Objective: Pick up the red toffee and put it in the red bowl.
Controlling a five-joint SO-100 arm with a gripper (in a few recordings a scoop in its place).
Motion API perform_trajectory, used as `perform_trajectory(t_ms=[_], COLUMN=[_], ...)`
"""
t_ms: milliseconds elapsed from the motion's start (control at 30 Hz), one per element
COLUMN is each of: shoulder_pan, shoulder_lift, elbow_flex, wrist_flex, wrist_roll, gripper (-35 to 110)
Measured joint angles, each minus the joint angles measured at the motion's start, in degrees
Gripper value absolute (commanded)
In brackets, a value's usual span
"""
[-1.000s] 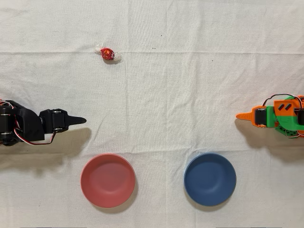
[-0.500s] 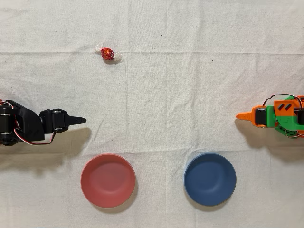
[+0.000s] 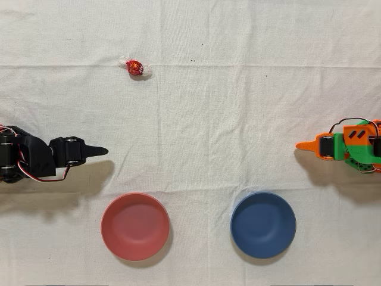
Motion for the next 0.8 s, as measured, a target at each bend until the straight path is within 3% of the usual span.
perform_trajectory(t_ms=[800], shoulder_pan=[0.00], shoulder_lift=[0.00], elbow_flex=[0.00], wrist_flex=[0.00], wrist_roll=[0.00], gripper=[5])
